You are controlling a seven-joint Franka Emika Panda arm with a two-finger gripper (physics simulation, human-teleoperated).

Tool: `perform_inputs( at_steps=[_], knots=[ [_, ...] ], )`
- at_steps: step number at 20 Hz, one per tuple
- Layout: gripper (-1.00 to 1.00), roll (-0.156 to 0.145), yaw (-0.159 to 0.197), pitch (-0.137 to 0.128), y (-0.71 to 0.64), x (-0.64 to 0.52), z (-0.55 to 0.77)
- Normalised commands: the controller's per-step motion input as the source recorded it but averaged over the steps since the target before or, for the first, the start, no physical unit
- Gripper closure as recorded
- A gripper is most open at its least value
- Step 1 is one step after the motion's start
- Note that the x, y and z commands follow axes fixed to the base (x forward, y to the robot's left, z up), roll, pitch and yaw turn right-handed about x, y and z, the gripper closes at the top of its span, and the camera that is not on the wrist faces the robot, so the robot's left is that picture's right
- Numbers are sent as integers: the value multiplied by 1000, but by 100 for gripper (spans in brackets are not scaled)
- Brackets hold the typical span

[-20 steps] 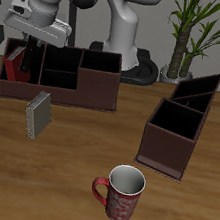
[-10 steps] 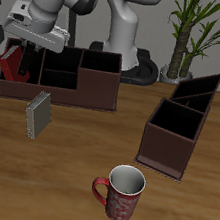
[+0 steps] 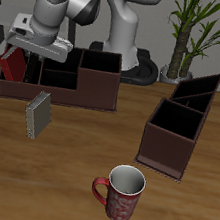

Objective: Place the red book into the back desk caddy's left compartment and place the black book into the back desk caddy's left compartment and place the yellow book into the left desk caddy's right compartment

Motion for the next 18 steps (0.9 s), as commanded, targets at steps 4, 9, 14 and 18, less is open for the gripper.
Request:
perform_inputs(
  at_steps=[4,9,14,18],
  knots=[
    [-100,15,-49,100,15,152,-145],
    [-100,-10,-25,38,-32,75,-50],
    [-100,-6,3,-6,1,0,58],
    [-100,-16,2,-46,-37,48,250]
  ],
)
